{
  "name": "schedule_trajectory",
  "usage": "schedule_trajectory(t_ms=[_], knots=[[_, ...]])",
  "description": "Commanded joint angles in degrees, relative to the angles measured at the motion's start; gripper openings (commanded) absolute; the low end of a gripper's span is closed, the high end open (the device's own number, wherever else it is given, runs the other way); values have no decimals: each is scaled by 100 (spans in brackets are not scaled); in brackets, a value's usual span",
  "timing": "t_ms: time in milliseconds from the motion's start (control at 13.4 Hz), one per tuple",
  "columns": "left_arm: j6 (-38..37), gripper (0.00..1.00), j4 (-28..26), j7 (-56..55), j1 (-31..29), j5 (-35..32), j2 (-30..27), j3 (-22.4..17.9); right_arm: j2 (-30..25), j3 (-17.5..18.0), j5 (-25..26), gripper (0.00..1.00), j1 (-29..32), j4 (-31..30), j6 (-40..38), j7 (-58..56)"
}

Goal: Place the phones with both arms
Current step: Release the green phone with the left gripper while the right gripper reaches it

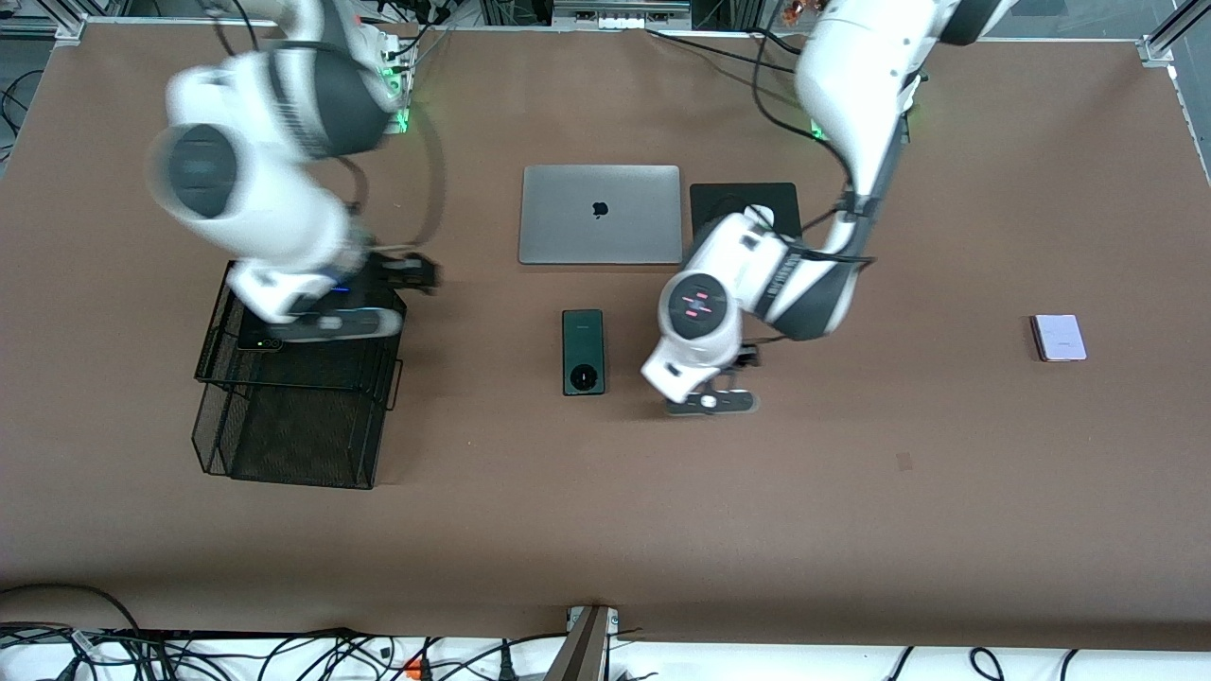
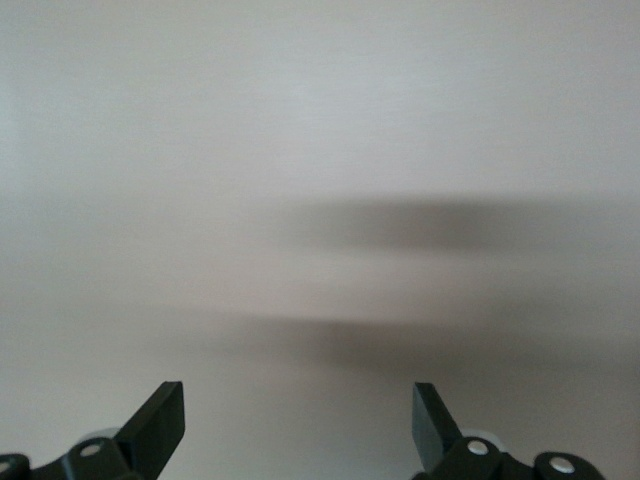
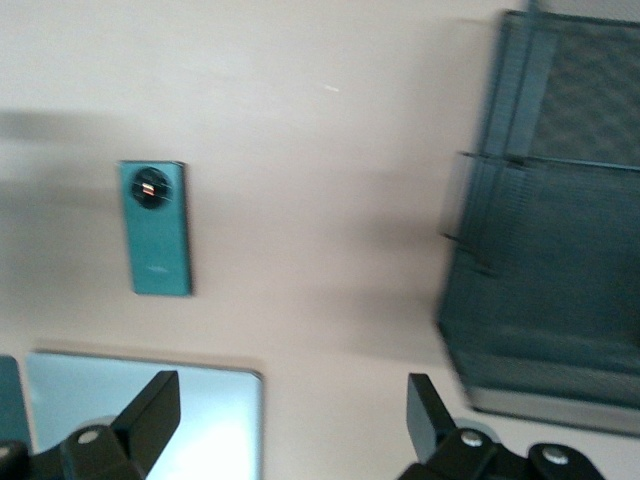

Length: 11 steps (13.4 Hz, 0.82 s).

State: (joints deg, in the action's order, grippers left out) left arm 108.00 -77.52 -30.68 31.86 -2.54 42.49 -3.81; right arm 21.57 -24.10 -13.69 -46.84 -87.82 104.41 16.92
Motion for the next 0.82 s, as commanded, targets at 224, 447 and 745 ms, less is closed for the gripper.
schedule_trajectory(t_ms=[224,447,745], knots=[[46,100,-1318,1798,-1443,-317,-1101,83,1831,967,-345,100,-9,907,1825,1198],[19,100,-1380,2539,-2041,-334,-1216,65,2386,1171,-327,100,-166,899,2557,1464],[2,100,-1388,3214,-2797,-335,-1322,57,2721,1162,-161,100,-343,872,2787,1429]])
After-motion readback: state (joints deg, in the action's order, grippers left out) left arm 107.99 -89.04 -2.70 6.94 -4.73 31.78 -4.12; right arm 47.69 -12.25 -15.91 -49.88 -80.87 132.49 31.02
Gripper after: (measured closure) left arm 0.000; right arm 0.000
